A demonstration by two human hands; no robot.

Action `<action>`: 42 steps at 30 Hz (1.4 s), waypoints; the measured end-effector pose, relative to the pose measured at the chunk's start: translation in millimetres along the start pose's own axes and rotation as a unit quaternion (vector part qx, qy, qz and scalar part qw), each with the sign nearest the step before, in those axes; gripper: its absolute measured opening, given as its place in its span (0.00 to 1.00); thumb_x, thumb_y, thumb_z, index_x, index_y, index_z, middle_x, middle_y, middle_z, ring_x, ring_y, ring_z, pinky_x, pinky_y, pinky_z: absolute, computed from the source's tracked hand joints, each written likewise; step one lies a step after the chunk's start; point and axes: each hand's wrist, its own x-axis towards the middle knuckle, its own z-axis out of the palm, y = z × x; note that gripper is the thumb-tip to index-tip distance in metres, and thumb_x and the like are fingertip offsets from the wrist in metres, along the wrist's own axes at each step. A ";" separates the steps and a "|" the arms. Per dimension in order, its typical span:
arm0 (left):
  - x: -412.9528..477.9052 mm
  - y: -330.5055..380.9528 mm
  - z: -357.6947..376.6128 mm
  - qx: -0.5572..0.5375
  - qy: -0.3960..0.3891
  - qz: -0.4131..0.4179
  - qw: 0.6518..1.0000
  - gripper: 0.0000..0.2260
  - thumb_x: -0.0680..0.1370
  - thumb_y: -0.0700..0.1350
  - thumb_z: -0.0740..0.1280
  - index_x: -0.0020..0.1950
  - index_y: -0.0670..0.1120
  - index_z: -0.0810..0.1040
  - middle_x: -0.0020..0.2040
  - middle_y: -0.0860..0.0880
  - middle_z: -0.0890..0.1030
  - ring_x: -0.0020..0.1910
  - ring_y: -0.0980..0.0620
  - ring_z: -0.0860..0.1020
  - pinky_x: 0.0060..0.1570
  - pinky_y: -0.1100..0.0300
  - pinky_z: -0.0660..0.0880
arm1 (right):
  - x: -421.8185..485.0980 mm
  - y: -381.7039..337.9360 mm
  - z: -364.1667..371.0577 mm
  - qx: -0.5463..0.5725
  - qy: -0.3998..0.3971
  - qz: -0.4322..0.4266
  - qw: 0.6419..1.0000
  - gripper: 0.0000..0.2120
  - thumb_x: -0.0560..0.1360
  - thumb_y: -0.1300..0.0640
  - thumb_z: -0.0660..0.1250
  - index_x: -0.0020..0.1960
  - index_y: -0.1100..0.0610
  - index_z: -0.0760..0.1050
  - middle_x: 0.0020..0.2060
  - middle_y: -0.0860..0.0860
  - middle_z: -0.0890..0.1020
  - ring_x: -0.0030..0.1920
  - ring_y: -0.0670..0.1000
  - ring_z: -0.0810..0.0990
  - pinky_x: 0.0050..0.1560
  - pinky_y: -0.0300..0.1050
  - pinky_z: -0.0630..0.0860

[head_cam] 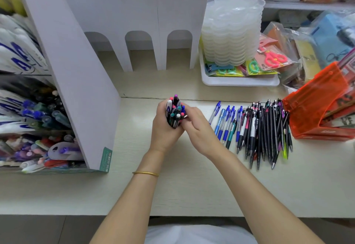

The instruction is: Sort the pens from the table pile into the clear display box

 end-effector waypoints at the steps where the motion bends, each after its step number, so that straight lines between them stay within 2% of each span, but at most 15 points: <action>1: -1.7 -1.1 0.1 0.002 -0.003 -0.003 1.000 0.21 0.66 0.41 0.70 0.56 0.53 0.68 0.42 0.67 0.78 0.40 0.64 0.77 0.40 0.70 0.71 | -0.7 0.8 2.1 0.002 -0.011 0.009 1.000 0.23 0.79 0.65 0.54 0.72 0.49 0.66 0.55 0.49 0.73 0.57 0.42 0.68 0.57 0.29 0.64; 4: -5.4 0.1 -1.5 -0.001 -0.005 -0.003 1.000 0.24 0.68 0.37 0.72 0.58 0.53 0.68 0.44 0.71 0.77 0.42 0.65 0.78 0.41 0.72 0.72 | -3.6 1.2 5.4 0.018 -0.012 0.026 0.999 0.24 0.79 0.64 0.55 0.72 0.47 0.65 0.53 0.48 0.72 0.57 0.42 0.68 0.57 0.33 0.65; 8: -9.6 1.2 -3.8 -0.004 -0.009 -0.003 1.000 0.28 0.69 0.34 0.73 0.58 0.60 0.67 0.50 0.75 0.74 0.48 0.67 0.77 0.45 0.72 0.72 | -7.2 -1.6 7.6 0.019 -0.016 0.028 0.999 0.25 0.78 0.63 0.57 0.72 0.48 0.62 0.57 0.48 0.72 0.59 0.44 0.69 0.57 0.34 0.66; 14: -9.2 1.4 -4.7 -0.022 -0.014 -0.030 0.999 0.26 0.68 0.40 0.72 0.59 0.61 0.68 0.48 0.64 0.79 0.46 0.65 0.78 0.45 0.71 0.73 | -4.3 -3.5 7.1 0.009 -0.020 0.025 0.999 0.20 0.78 0.62 0.57 0.68 0.50 0.67 0.55 0.50 0.75 0.57 0.47 0.71 0.58 0.45 0.70; 16: -6.3 4.6 -5.2 -0.032 -0.016 -0.040 0.999 0.24 0.68 0.40 0.71 0.58 0.58 0.69 0.43 0.65 0.80 0.42 0.62 0.79 0.42 0.69 0.74 | -3.6 -4.9 6.2 0.016 -0.015 0.021 1.000 0.22 0.78 0.63 0.57 0.68 0.48 0.68 0.53 0.51 0.75 0.56 0.47 0.71 0.58 0.46 0.72; 20: 1.0 18.7 -4.3 -0.070 0.039 -0.070 0.994 0.17 0.72 0.34 0.70 0.57 0.48 0.71 0.40 0.55 0.79 0.37 0.57 0.80 0.39 0.60 0.79 | -3.7 -9.5 5.4 0.120 0.060 0.050 0.990 0.21 0.80 0.62 0.58 0.71 0.51 0.67 0.53 0.52 0.70 0.49 0.49 0.76 0.53 0.47 0.78; 22: 4.3 27.7 -6.3 -0.128 0.072 -0.111 0.983 0.13 0.74 0.33 0.69 0.54 0.45 0.72 0.39 0.49 0.79 0.34 0.55 0.80 0.39 0.58 0.80 | -3.0 -8.9 0.6 0.137 0.115 0.068 0.982 0.18 0.79 0.56 0.59 0.69 0.52 0.69 0.53 0.51 0.70 0.46 0.51 0.78 0.50 0.49 0.80; 24: 6.8 34.0 -7.9 -0.197 0.073 -0.154 0.966 0.11 0.74 0.33 0.68 0.53 0.42 0.72 0.38 0.47 0.79 0.34 0.52 0.80 0.39 0.55 0.80 | -4.8 -8.7 -5.5 0.123 0.092 0.096 0.983 0.20 0.77 0.47 0.58 0.67 0.49 0.69 0.55 0.49 0.73 0.51 0.51 0.78 0.51 0.48 0.79; 26: 6.6 38.8 -7.0 -0.244 0.081 -0.182 0.949 0.11 0.73 0.33 0.69 0.53 0.41 0.73 0.37 0.48 0.80 0.36 0.51 0.80 0.41 0.54 0.80 | -9.5 -14.8 -3.6 0.148 0.010 0.121 0.981 0.19 0.81 0.45 0.56 0.69 0.48 0.67 0.58 0.47 0.76 0.56 0.49 0.78 0.52 0.45 0.78; 29: 3.1 48.9 -0.9 -0.323 0.131 -0.213 0.913 0.14 0.73 0.33 0.69 0.58 0.40 0.74 0.43 0.48 0.81 0.39 0.51 0.80 0.44 0.54 0.80 | -17.8 -29.7 9.7 0.176 0.005 0.123 0.977 0.14 0.83 0.48 0.52 0.67 0.45 0.66 0.52 0.41 0.75 0.51 0.50 0.80 0.39 0.49 0.81; 31: -0.7 55.8 1.9 -0.354 0.181 -0.209 0.894 0.14 0.73 0.32 0.68 0.57 0.41 0.72 0.42 0.47 0.81 0.36 0.52 0.80 0.39 0.57 0.79 | -18.4 -35.2 15.2 0.169 0.061 0.129 0.975 0.16 0.83 0.49 0.52 0.69 0.47 0.64 0.48 0.40 0.74 0.47 0.48 0.80 0.27 0.42 0.77; 34: -6.5 62.6 4.4 -0.331 0.247 -0.191 0.890 0.14 0.73 0.33 0.69 0.57 0.41 0.72 0.41 0.46 0.80 0.35 0.50 0.79 0.40 0.56 0.79 | -19.7 -39.6 21.5 0.222 0.099 0.154 0.958 0.12 0.81 0.48 0.56 0.62 0.48 0.70 0.45 0.41 0.77 0.46 0.40 0.78 0.32 0.32 0.74; 36: -10.2 67.8 5.6 -0.311 0.258 -0.178 0.897 0.15 0.72 0.34 0.69 0.57 0.41 0.71 0.41 0.44 0.79 0.35 0.49 0.79 0.39 0.56 0.78 | -22.6 -42.4 28.6 0.269 0.133 0.168 0.939 0.07 0.80 0.49 0.59 0.52 0.49 0.75 0.39 0.39 0.79 0.41 0.39 0.78 0.36 0.38 0.76; 39: -16.1 73.4 3.9 -0.262 0.234 -0.157 0.923 0.16 0.70 0.34 0.70 0.55 0.39 0.71 0.39 0.46 0.77 0.34 0.51 0.77 0.36 0.58 0.76 | -27.4 -50.9 34.1 0.304 0.182 0.175 0.919 0.09 0.80 0.50 0.61 0.43 0.51 0.74 0.29 0.39 0.77 0.32 0.43 0.74 0.27 0.36 0.69; 42: -25.9 75.1 -2.9 -0.266 0.191 -0.148 0.933 0.20 0.70 0.35 0.73 0.59 0.41 0.70 0.38 0.51 0.78 0.34 0.54 0.78 0.39 0.57 0.76 | -32.1 -56.5 30.4 0.324 0.169 0.180 0.913 0.11 0.79 0.49 0.61 0.41 0.52 0.72 0.26 0.42 0.73 0.28 0.45 0.69 0.24 0.35 0.61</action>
